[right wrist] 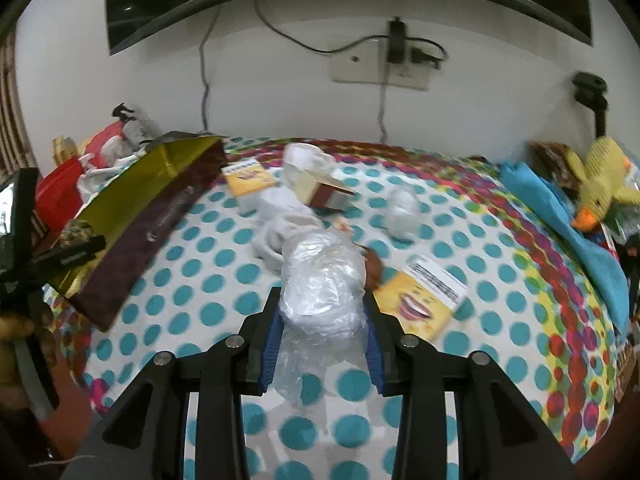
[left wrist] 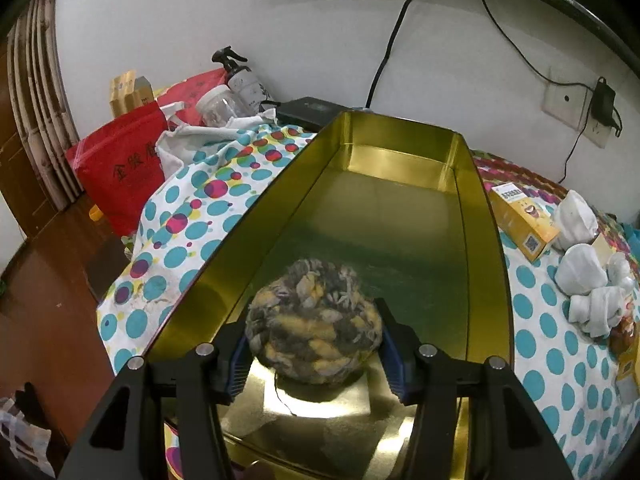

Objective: Organize objects
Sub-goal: 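Carry both items to the gold tin and open both tools to drop them inside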

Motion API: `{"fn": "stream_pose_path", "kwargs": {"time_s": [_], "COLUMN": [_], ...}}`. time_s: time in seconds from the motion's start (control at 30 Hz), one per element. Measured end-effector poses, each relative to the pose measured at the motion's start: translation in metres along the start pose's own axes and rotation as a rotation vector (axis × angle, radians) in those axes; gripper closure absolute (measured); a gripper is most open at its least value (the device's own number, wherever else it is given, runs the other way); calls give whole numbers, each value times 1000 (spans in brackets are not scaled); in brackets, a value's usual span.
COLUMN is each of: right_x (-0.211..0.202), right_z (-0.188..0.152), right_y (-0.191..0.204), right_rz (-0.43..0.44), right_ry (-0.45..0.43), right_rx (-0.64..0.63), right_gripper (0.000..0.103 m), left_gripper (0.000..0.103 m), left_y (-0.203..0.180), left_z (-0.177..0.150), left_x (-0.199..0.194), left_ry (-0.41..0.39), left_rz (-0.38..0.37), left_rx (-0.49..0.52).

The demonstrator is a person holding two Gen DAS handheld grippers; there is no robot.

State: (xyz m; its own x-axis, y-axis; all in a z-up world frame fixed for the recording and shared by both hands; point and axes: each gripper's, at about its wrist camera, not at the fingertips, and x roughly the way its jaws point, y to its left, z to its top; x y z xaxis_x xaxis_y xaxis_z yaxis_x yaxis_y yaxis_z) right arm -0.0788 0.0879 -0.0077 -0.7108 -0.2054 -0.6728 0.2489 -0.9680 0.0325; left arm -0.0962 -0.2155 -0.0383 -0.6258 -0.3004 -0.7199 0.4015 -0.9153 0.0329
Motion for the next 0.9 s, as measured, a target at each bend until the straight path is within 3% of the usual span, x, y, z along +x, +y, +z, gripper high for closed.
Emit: {"fn": "stream_pose_path", "kwargs": {"time_s": [0.13, 0.17, 0.6, 0.7, 0.9], "right_x": [3, 5, 27, 40, 64], "right_z": [14, 18, 71, 81, 89], "right_y": [29, 38, 157, 180, 219], "right_rz": [36, 48, 202, 232, 251], "right_ry": [-14, -16, -38, -17, 18], "right_rx": [-48, -59, -223, -239, -302], "right_gripper": [67, 67, 67, 67, 67], "left_gripper": [36, 30, 29, 29, 29], "left_y": [2, 4, 44, 57, 64], "left_z": [1, 1, -11, -8, -5], "left_x": [-6, -8, -49, -53, -49], "left_ry": [-22, -25, -76, -102, -110], "left_rz": [-10, -13, -18, -76, -98], "left_rx": [6, 3, -75, -138, -159]}}
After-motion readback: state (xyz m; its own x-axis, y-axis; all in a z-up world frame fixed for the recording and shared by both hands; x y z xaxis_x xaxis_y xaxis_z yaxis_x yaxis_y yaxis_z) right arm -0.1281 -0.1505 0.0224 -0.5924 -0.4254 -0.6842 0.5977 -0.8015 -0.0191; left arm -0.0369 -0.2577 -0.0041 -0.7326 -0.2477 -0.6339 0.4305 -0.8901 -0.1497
